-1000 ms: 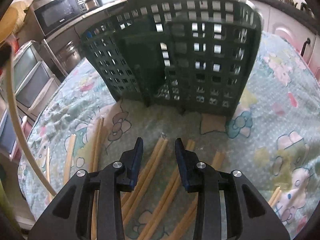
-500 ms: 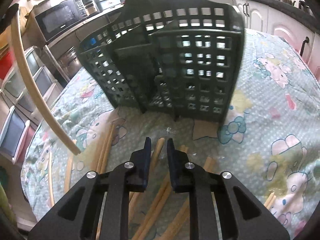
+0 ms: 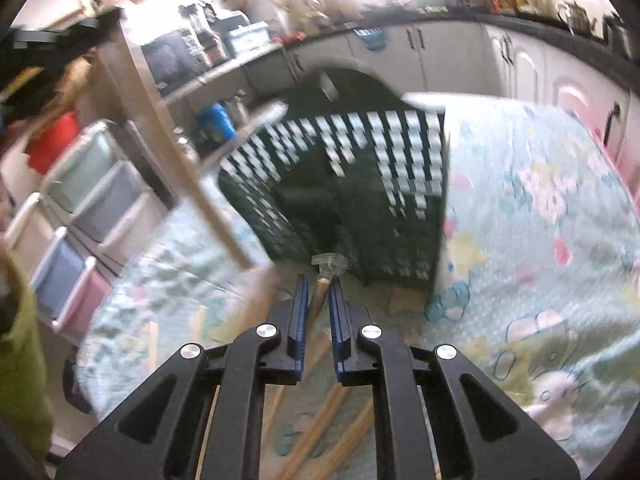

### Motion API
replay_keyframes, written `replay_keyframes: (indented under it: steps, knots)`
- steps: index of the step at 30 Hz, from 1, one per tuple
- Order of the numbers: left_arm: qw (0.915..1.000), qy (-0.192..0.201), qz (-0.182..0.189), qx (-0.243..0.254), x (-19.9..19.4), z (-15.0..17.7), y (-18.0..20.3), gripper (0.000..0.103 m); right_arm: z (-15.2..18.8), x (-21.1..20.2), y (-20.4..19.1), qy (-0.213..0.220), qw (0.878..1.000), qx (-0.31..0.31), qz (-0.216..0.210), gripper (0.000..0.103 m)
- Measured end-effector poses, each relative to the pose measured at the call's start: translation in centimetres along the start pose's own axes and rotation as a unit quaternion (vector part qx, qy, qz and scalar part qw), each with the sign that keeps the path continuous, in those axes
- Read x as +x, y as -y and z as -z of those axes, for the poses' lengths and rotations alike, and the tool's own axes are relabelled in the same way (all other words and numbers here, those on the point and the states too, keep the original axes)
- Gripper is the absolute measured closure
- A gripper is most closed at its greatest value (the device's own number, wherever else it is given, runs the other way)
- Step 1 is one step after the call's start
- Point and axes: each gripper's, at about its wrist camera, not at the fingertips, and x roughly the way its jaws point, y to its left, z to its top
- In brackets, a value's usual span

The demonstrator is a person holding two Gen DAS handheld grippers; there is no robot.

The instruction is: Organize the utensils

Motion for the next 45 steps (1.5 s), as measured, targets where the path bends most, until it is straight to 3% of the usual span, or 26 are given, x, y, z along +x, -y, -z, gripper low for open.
replay_keyframes:
  steps: [10, 17, 22, 25, 33, 38, 41, 45]
  knots:
    - [0.9981, 0.06, -0.011, 0.01, -1.7, -4.9, 0.4, 0.102, -6.9, -8.3, -1.3, 0.113, 0.993, -0.01, -0.043, 0.097]
    - [0.9963, 0.071, -0.045, 0.013, -0.2, -4.7, -0.1, 0.102, -11.1, -12.2, 0.3, 0.215, 0.976, 0.013, -0.019, 0.097]
    - [0.997, 0.056, -0.052, 0.004, 1.7, -3.0, -1.2, 0.102, -11.9, -12.0, 2.2, 0.264, 0.964, 0.022, 0.014, 0.097]
    - [0.9973, 0.051, -0.053, 0.0, 2.6, -1.7, -1.6, 0.102, -11.7, -10.8, 2.8, 0.282, 0.958, 0.015, 0.042, 0.097]
    - [0.9977, 0.044, -0.05, -0.014, 3.5, 0.7, -2.5, 0.102, -10.5, -6.2, 4.2, 0.278, 0.956, 0.015, 0.088, 0.097]
    - [0.9979, 0.03, -0.052, -0.023, 4.2, 1.9, -3.1, 0.102, -10.3, -5.3, 4.6, 0.285, 0.954, 0.037, 0.08, 0.097]
    - [0.9978, 0.027, -0.055, -0.023, 4.3, 2.0, -3.4, 0.102, -11.2, -6.6, 4.3, 0.301, 0.951, 0.045, 0.057, 0.097]
    - [0.9979, 0.024, -0.055, -0.026, 4.7, 2.2, -3.7, 0.102, -12.6, -7.9, 3.3, 0.323, 0.944, 0.029, 0.061, 0.097]
